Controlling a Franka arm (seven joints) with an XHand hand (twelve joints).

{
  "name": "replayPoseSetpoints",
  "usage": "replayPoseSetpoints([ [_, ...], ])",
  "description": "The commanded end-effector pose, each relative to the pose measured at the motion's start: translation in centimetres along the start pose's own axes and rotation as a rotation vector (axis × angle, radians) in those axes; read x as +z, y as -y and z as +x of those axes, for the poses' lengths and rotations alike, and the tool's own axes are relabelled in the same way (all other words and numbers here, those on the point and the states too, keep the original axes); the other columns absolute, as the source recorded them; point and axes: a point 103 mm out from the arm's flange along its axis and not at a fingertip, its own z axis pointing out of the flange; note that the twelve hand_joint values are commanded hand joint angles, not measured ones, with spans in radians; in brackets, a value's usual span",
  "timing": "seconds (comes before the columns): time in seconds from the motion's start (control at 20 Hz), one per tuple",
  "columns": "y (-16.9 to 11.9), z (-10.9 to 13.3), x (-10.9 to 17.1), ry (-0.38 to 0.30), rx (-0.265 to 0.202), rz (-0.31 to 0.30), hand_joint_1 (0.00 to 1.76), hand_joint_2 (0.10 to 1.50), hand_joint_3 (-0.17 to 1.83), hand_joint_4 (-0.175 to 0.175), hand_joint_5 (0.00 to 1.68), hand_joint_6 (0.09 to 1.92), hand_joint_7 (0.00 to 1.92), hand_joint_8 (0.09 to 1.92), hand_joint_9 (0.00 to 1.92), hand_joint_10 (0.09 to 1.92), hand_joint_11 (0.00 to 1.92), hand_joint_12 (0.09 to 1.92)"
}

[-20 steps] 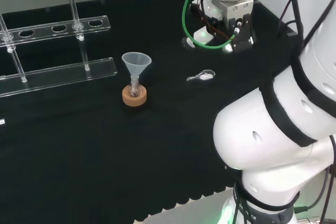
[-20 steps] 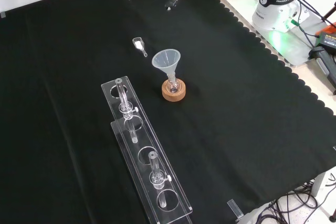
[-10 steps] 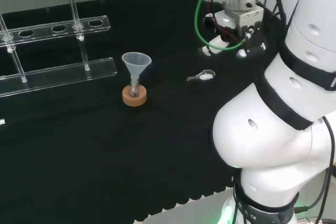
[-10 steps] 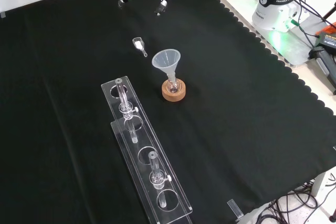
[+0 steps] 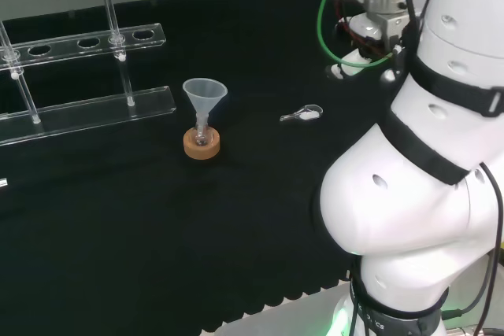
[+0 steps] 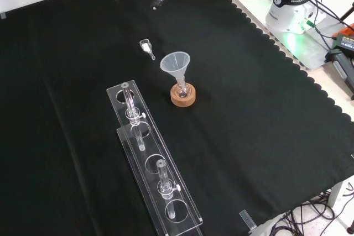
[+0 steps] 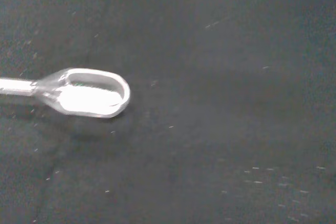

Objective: Pick up the weighing funnel.

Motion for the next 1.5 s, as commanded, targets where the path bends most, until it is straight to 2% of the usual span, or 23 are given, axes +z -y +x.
replayPoseSetpoints([
  [0.05, -4.8, 4.9, 3.4, 0.011, -0.149, 0.055, 0.61, 0.55, 0.51, -0.114, 0.41, 0.09, 0.28, 0.79, 0.57, 0.71, 0.63, 1.31],
  [0.45, -4.6, 4.3, 6.2, 0.007, -0.146, 0.116, 0.61, 0.55, 0.51, -0.115, 0.41, 0.09, 0.28, 0.79, 0.57, 0.72, 0.63, 1.32],
  [0.65, -3.7, 4.7, 8.1, 0.025, -0.149, 0.139, 0.61, 0.55, 0.50, -0.118, 0.42, 0.09, 0.29, 0.79, 0.56, 0.72, 0.62, 1.32],
  [1.5, -3.3, 5.2, 10.9, 0.000, -0.153, 0.174, 0.60, 0.55, 0.50, -0.125, 0.51, 0.09, 0.37, 0.82, 0.57, 0.73, 0.62, 1.32],
])
